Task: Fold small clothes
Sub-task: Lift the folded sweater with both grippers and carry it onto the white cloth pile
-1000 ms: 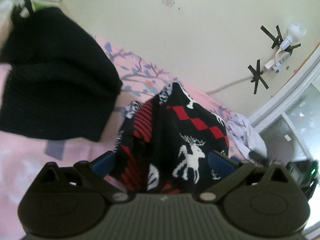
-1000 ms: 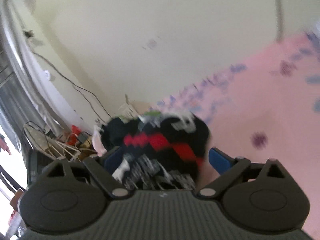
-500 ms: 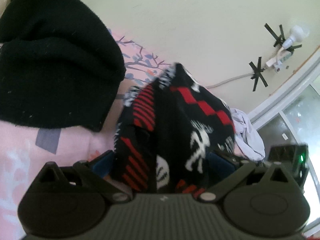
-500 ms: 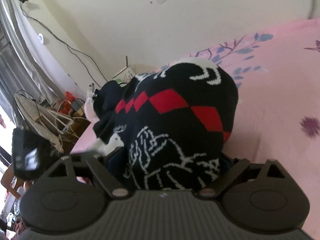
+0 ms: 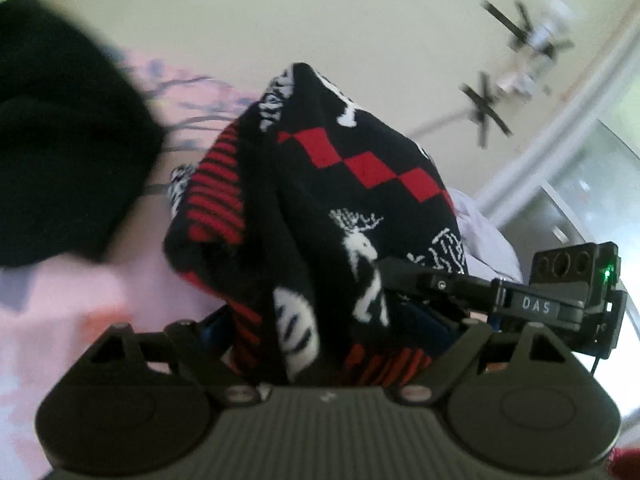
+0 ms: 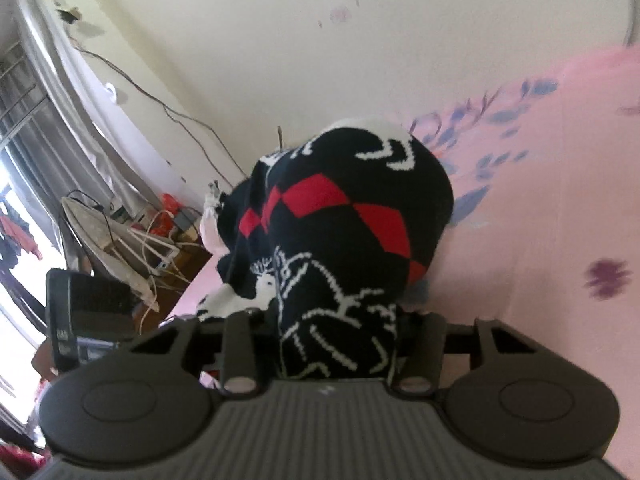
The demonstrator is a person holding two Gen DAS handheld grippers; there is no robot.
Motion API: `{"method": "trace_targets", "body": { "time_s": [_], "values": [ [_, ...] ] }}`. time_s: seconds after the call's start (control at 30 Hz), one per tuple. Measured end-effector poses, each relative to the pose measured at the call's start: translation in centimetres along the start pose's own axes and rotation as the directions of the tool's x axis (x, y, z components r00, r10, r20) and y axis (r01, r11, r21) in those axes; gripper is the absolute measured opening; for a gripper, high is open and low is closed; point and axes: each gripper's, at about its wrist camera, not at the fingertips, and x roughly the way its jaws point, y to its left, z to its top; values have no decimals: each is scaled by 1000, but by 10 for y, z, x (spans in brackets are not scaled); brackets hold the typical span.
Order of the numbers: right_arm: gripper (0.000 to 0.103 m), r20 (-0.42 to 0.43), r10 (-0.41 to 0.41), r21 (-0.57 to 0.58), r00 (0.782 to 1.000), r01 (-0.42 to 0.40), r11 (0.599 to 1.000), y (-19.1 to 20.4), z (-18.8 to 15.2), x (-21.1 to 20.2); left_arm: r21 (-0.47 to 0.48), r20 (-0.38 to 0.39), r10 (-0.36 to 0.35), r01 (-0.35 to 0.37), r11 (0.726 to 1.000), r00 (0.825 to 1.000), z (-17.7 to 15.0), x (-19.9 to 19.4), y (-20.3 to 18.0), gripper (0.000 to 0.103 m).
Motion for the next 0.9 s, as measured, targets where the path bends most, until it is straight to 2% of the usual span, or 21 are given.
{"method": "trace_targets", "body": {
  "time_s": [0.1, 0.17, 0.23, 0.33, 0.37, 0.47, 0.5, 0.57, 0.63, 0.7, 0.73, 0.77, 0.8, 0.9],
  "values": [
    [47, 105, -48, -41, 993, 52, 998, -5, 13, -47, 10, -47, -97, 98, 995, 994, 22, 26, -29, 89],
    [46, 180, -77, -45, 981, 86, 995, -17, 27, -81, 72, -65, -139, 144, 987, 988, 47, 52, -65, 89],
    [46, 266, -125, -56, 956, 145, 988, -32, 44, -118, 158, -73, -160, 169, 973, 984, 72, 81, -106, 89],
    [47, 372, -206, -15, 905, 228, 974, -64, 73, -173, 247, -97, -193, 211, 946, 977, 103, 134, -166, 89],
    [47, 400, -235, 0, 886, 256, 967, -78, 84, -192, 263, -106, -205, 226, 938, 973, 115, 158, -187, 89],
    [47, 437, -304, 37, 846, 321, 946, -114, 112, -230, 267, -129, -230, 257, 929, 965, 137, 215, -231, 89],
    [48, 441, -328, 58, 836, 338, 939, -130, 121, -241, 256, -138, -237, 266, 929, 962, 142, 235, -242, 89],
    [50, 428, -362, 107, 828, 352, 930, -164, 136, -256, 227, -156, -240, 271, 935, 958, 147, 272, -256, 88],
    [54, 390, -392, 146, 833, 365, 920, -198, 145, -261, 190, -183, -230, 264, 946, 956, 143, 304, -260, 86],
    [54, 303, -455, 176, 837, 420, 890, -233, 150, -251, 161, -223, -186, 225, 961, 957, 134, 339, -255, 86],
    [53, 242, -498, 195, 833, 461, 866, -252, 150, -243, 159, -242, -152, 193, 968, 958, 128, 355, -252, 86],
    [51, 182, -545, 215, 818, 508, 834, -270, 148, -232, 169, -259, -112, 159, 973, 959, 121, 369, -248, 84],
    [51, 163, -562, 224, 811, 525, 821, -282, 144, -226, 183, -274, -88, 142, 973, 958, 114, 379, -245, 84],
    [52, 200, -561, 236, 803, 516, 823, -290, 133, -222, 242, -247, -71, 132, 961, 966, 104, 379, -246, 85]
  ]
}}
